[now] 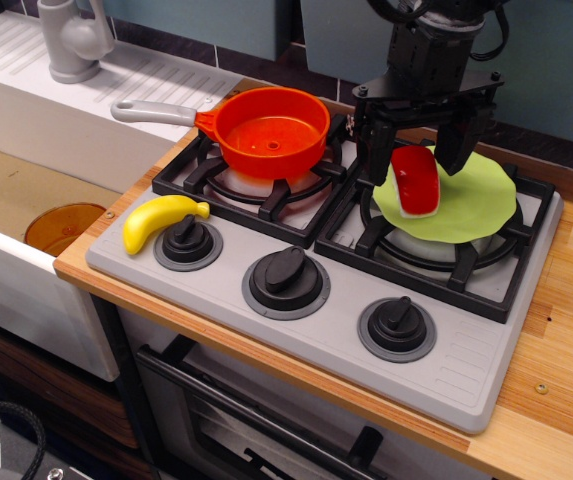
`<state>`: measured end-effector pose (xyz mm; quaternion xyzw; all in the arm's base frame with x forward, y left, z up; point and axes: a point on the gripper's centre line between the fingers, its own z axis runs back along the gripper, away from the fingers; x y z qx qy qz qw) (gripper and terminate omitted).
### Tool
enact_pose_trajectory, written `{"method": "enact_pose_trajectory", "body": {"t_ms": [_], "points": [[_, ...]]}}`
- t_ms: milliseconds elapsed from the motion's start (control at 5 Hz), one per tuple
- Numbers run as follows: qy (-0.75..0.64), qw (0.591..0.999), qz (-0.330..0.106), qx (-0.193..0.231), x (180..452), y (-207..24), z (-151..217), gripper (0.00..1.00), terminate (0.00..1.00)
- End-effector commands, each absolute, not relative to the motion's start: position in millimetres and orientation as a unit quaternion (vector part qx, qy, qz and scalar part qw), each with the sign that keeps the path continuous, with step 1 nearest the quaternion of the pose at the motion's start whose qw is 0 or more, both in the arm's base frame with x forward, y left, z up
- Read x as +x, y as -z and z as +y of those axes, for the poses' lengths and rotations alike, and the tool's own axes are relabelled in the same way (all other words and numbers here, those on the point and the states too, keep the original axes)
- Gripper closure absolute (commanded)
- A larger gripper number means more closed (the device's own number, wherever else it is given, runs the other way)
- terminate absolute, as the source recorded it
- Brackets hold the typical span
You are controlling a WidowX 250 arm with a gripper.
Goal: End effector transition from object to object
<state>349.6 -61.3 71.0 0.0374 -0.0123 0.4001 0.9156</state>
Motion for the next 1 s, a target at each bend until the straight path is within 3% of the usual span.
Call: {"method": "enact_pose_trajectory", "body": {"t_ms": [0,600,800], "points": [[-0.400,0.916,-0.012,0.037,349.6,-71.0,-61.3,0.00,0.00],[-0.411,0.907,0.031,0.087,320.1,-174.7,-65.4,0.00,0.00],[-0.391,0.915,0.039,0.091,314.8,-182.7,-49.2,0.00,0.00]]}}
